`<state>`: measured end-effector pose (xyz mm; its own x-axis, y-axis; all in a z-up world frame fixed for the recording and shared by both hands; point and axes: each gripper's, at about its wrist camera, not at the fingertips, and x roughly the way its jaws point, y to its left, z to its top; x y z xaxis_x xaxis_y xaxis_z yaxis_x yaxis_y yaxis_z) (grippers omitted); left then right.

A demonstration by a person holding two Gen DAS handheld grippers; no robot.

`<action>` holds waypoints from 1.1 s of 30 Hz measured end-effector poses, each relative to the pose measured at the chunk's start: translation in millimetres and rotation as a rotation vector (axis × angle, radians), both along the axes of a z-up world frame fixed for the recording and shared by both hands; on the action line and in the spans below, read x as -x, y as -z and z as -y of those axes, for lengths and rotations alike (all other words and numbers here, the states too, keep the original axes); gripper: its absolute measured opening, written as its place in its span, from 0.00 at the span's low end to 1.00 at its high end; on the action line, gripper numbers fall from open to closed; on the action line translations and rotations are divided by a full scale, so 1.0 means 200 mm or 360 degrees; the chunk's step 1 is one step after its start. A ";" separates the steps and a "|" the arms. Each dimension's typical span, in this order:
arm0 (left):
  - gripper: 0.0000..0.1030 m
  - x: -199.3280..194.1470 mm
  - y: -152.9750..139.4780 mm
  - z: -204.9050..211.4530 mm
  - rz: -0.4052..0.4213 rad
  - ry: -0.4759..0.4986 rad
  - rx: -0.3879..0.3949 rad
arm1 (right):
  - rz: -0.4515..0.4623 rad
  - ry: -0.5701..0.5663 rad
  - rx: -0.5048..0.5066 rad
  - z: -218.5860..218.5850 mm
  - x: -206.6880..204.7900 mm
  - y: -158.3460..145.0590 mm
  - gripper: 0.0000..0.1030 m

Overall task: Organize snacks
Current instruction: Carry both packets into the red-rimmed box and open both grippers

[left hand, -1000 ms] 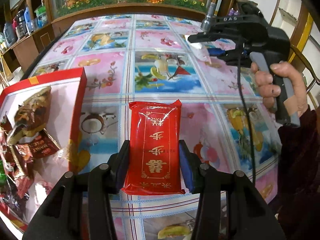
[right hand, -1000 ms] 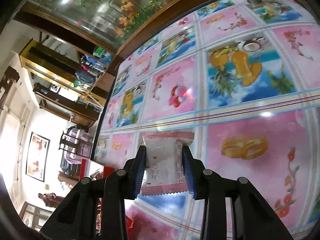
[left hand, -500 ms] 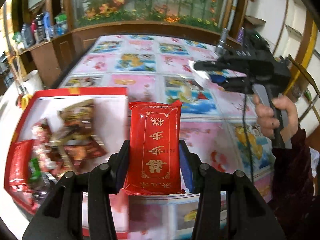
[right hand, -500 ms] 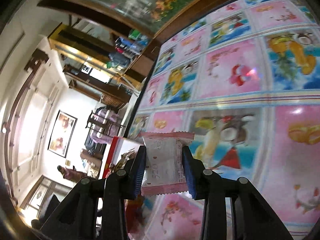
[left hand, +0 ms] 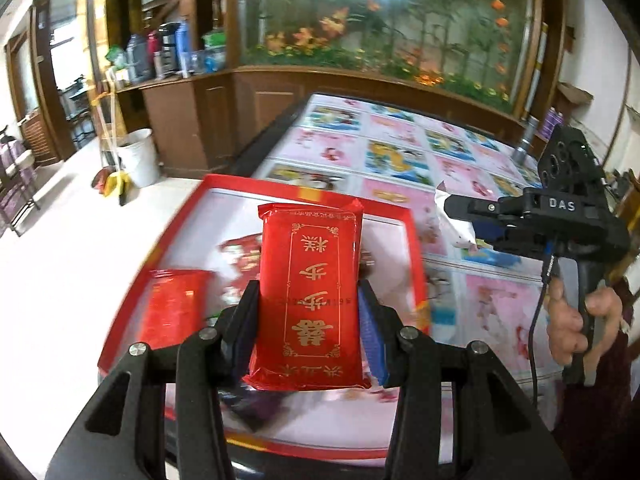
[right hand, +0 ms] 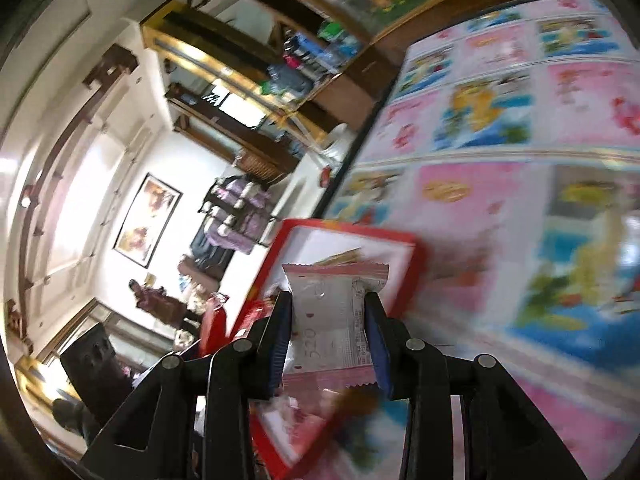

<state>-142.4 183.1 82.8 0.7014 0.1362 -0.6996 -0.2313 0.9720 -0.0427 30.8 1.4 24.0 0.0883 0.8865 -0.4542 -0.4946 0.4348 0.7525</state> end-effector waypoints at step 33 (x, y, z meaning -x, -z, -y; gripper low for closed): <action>0.43 -0.01 0.08 -0.13 0.0015 -0.0158 -0.0144 | -0.0064 -0.0176 -0.0123 -0.33 0.13 0.12 0.37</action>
